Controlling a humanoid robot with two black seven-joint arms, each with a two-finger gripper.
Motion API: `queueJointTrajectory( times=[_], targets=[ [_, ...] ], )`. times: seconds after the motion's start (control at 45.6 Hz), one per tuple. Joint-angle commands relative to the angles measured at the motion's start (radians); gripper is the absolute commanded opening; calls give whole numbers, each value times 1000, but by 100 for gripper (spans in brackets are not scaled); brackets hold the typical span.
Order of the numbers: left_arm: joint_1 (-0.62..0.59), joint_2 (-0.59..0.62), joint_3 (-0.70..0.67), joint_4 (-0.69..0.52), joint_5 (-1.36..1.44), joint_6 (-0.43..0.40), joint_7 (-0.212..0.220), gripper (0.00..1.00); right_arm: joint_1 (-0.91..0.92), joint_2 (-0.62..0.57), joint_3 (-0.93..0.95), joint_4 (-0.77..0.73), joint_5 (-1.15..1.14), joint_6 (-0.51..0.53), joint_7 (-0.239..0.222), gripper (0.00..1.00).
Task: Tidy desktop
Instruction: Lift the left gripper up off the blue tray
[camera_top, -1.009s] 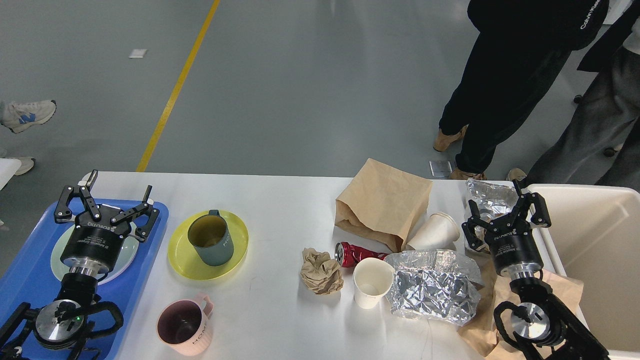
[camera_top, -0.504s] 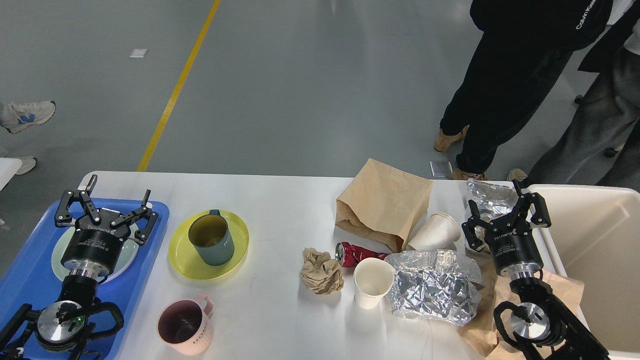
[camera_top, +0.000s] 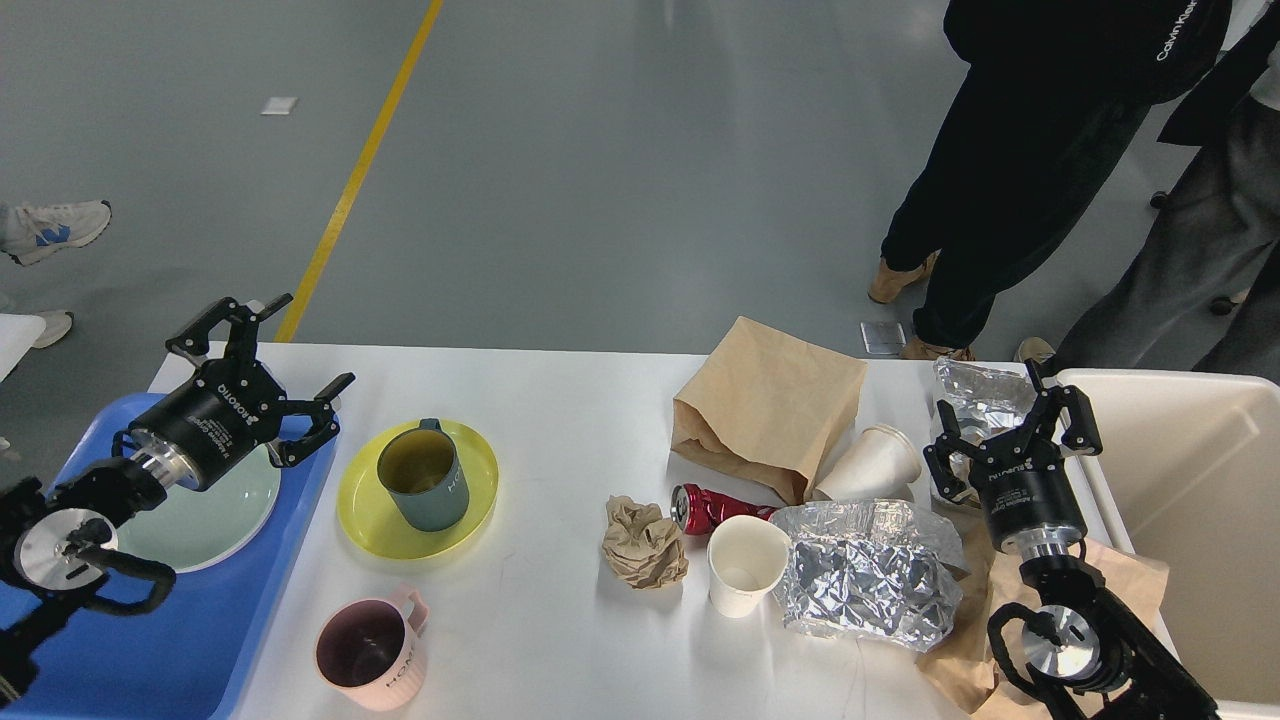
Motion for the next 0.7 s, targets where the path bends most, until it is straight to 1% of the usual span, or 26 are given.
queueJointTrajectory(
  times=[0.0,0.066,0.153,0.197,0.241,0.263,0.307,0.373,0.46,0.504,0.548,0.68],
  targets=[
    [-337,93,432,0,3,-22,-5,97,0,0,0,2,0,0,0,100],
    [-461,89,567,25,2,-19,-10,97,0,0,0,2,0,0,0,100],
    [-555,55,687,82,5,-25,-10,97,0,0,0,2,0,0,0,100],
    [-619,40,756,99,5,-26,1,97,0,0,0,2,0,0,0,100],
    [-696,30,850,102,5,-26,1,97,0,0,0,2,0,0,0,100],
    [-772,18,964,102,6,-28,-8,97,0,0,0,2,0,0,0,100],
    [-848,1,1061,100,6,-26,-13,97,0,0,0,2,0,0,0,100],
    [-928,-17,1160,102,5,-26,-2,97,0,0,2,2,0,0,0,100],
    [-982,-28,1240,88,6,-31,2,97,0,0,0,2,0,0,0,100],
    [-1018,-31,1292,86,6,-48,6,97,0,0,0,2,0,0,0,100],
    [-1076,-49,1364,83,6,-81,7,97,0,0,0,2,0,0,0,100],
    [-1299,-213,1675,79,8,-206,9,97,0,0,0,2,0,0,0,100]
  ],
)
